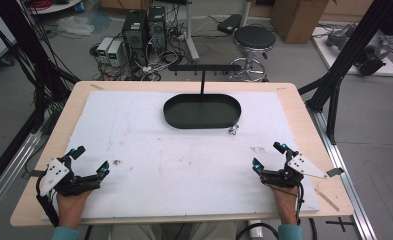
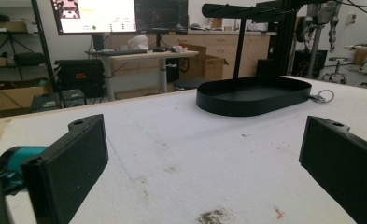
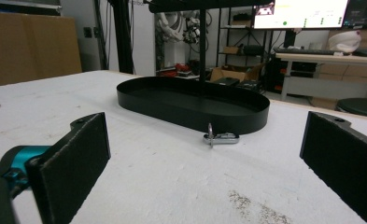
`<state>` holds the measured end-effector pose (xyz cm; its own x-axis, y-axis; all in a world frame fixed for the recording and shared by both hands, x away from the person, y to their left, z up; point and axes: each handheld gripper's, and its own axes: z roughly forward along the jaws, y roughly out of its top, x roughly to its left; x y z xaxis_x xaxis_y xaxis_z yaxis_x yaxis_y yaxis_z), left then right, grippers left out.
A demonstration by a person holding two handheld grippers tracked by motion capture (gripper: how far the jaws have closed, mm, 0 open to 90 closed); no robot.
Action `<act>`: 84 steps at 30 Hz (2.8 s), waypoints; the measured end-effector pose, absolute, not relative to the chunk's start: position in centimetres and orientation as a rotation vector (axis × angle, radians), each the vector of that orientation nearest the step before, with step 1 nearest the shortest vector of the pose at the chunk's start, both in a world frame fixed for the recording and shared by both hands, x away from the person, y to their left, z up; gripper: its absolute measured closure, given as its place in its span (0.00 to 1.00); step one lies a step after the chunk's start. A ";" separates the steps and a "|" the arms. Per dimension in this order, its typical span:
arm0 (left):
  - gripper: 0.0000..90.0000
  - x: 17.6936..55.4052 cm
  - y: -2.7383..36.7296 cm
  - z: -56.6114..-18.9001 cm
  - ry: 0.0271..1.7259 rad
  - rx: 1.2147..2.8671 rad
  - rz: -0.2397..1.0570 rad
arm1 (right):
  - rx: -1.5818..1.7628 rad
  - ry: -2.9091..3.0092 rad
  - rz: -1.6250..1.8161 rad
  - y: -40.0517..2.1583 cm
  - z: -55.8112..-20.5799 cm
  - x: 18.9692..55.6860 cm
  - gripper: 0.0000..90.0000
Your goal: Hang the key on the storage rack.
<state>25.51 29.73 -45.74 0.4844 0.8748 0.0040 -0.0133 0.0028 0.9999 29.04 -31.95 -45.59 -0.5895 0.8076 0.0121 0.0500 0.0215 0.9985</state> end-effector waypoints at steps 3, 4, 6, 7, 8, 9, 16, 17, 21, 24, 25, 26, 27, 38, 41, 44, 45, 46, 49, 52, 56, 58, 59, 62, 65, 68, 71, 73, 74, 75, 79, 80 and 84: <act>0.02 25.5 29.7 -45.7 0.820 1.397 0.837 | 0.891 1.728 1.614 -31.8 -45.5 29.3 0.01; 0.02 25.5 29.7 -45.7 0.820 1.396 0.837 | 0.891 1.728 1.614 -31.8 -45.5 29.3 0.01; 0.02 25.5 29.7 -45.7 0.819 1.396 0.837 | 0.885 1.741 1.611 -31.8 -45.4 29.3 0.01; 0.02 25.5 29.7 -45.7 0.819 1.396 0.837 | 0.882 1.758 1.613 -31.8 -45.2 29.4 0.01; 0.02 25.5 29.7 -45.7 0.819 1.397 0.837 | 0.882 1.758 1.613 -31.8 -45.2 29.4 0.01; 0.02 25.5 29.7 -45.7 0.819 1.396 0.838 | 0.876 1.764 1.604 -31.8 -45.0 29.5 0.01; 0.02 25.5 29.8 -45.8 0.819 1.389 0.835 | 0.940 1.816 1.581 -32.3 -43.3 30.7 0.01; 0.02 25.5 29.8 -45.8 0.819 1.390 0.834 | 0.940 1.827 1.568 -32.3 -42.6 31.1 0.01; 0.02 25.5 29.8 -45.8 0.819 1.391 0.834 | 0.934 1.863 1.540 -32.2 -41.1 32.0 0.01; 0.02 25.5 29.8 -45.8 0.819 1.393 0.835 | 0.930 1.887 1.521 -32.1 -40.3 32.6 0.01; 0.02 25.5 29.8 -45.7 0.820 1.391 0.834 | 0.923 1.896 1.520 -32.1 -40.0 32.8 0.01; 0.02 25.5 29.8 -45.8 0.820 1.390 0.834 | 0.920 1.905 1.517 -31.9 -39.7 33.1 0.01; 0.02 25.5 29.8 -45.8 0.821 1.390 0.835 | 0.922 1.915 1.512 -31.9 -39.5 33.3 0.01; 0.02 25.5 29.8 -45.7 0.820 1.393 0.834 | 0.904 2.075 1.392 -30.4 -37.6 36.5 0.01; 0.02 25.5 29.7 -45.7 0.820 1.392 0.836 | 0.900 2.128 1.350 -29.9 -37.2 37.7 0.01; 0.02 25.5 29.8 -45.7 0.821 1.393 0.834 | 0.888 2.157 1.327 -29.7 -36.9 38.3 0.01; 0.02 25.5 29.8 -45.7 0.821 1.393 0.835 | 0.882 2.189 1.303 -29.4 -36.7 38.7 0.01; 0.02 25.5 29.8 -45.7 0.821 1.393 0.835 | 0.876 2.208 1.285 -29.3 -36.6 39.0 0.01; 0.02 25.5 29.7 -45.7 0.821 1.394 0.836 | 0.859 2.258 1.251 -28.9 -36.2 39.7 0.01; 0.02 25.5 29.8 -45.7 0.821 1.394 0.835 | 0.855 2.308 1.213 -28.2 -36.1 40.4 0.01; 0.02 25.5 29.8 -45.7 0.821 1.396 0.838 | 0.839 2.377 1.143 -27.2 -36.2 41.3 0.01; 0.02 25.5 29.8 -45.7 0.821 1.396 0.838 | 0.840 2.386 1.135 -27.0 -36.2 41.6 0.01; 0.02 25.5 29.8 -45.7 0.820 1.396 0.838 | 0.842 2.400 1.120 -26.8 -36.2 41.9 0.01; 0.02 25.5 29.8 -45.7 0.820 1.396 0.838 | 0.863 2.444 1.073 -26.3 -36.4 43.2 0.01; 0.02 25.5 29.8 -45.7 0.820 1.395 0.837 | 0.864 2.464 1.049 -26.0 -36.4 43.7 0.01; 0.02 25.5 29.8 -45.7 0.820 1.396 0.838 | 0.867 2.490 1.012 -25.6 -36.6 44.3 0.01; 0.02 25.5 29.8 -45.7 0.820 1.396 0.837 | 0.901 2.504 0.985 -25.3 -37.1 45.1 0.01; 0.02 25.5 29.7 -45.7 0.821 1.392 0.836 | 0.901 2.521 0.964 -25.3 -37.4 45.5 0.01; 0.02 25.5 29.8 -45.8 0.819 1.395 0.837 | 0.908 2.531 0.951 -25.2 -37.6 45.6 0.01; 0.02 25.5 29.8 -45.8 0.819 1.395 0.837 | 0.908 2.531 0.951 -25.2 -37.6 45.6 0.01; 0.02 25.5 29.8 -45.7 0.817 1.396 0.837 | 0.929 2.550 0.917 -25.0 -38.3 46.1 0.01; 0.02 25.5 29.8 -45.7 0.818 1.396 0.837 | 0.935 2.556 0.911 -24.9 -38.4 46.2 0.01; 0.02 25.5 29.7 -45.8 0.818 1.395 0.836 | 0.940 2.577 0.866 -24.7 -39.0 46.5 0.01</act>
<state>25.50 29.73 -45.75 0.4851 0.8744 0.0037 -0.0162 0.0048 0.9999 46.53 -24.72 -39.01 -0.7552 0.6542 -0.0411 0.4968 0.6121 0.6152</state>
